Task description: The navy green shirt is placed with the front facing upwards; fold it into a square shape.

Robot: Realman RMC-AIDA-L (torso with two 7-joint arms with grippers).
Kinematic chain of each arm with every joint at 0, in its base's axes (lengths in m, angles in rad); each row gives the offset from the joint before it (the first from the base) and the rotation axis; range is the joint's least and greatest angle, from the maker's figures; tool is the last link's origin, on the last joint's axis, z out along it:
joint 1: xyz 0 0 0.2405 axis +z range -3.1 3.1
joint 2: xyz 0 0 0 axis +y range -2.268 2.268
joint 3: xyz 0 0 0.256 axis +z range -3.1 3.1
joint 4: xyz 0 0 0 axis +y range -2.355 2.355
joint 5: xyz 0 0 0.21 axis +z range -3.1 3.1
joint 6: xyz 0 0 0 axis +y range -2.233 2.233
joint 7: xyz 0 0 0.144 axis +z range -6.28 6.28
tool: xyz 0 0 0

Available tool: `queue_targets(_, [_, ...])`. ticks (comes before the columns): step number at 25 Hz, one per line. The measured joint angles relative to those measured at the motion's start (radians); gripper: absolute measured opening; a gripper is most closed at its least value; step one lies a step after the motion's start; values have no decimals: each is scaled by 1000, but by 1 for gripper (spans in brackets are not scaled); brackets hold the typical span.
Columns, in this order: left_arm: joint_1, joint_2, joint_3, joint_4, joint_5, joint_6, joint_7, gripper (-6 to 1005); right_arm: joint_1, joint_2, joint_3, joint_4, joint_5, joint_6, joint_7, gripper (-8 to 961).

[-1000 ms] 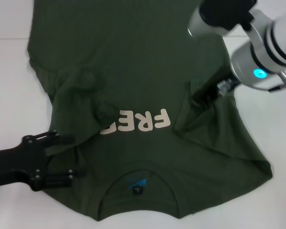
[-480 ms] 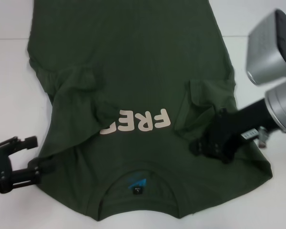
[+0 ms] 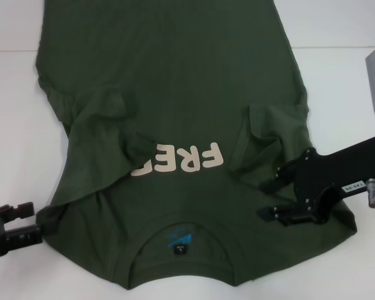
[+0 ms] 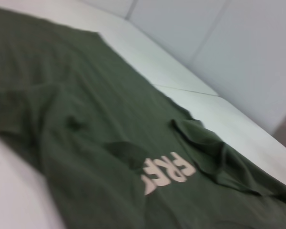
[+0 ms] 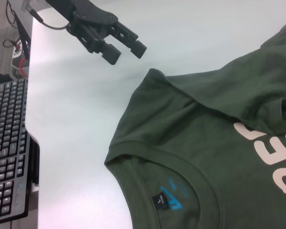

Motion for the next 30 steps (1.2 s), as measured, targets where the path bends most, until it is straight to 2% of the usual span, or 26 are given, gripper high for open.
queue_targets(4, [2, 0, -2, 26, 30, -52, -67, 892, 11, 0, 3, 0, -5, -2, -2, 403])
queue_targets(14, [-8, -14, 17, 21, 93, -128, -23, 892, 38, 0, 5, -5, -6, -6, 13, 886])
queue_targets(20, [-16, -19, 42, -13, 93, -190, 12, 891, 44, 2, -1, -3, -6, -3, 18, 934])
queue_targets(30, [-34, -18, 62, -59, 87, -246, 62, 891, 48, 5, -2, 0, -2, 0, 20, 935])
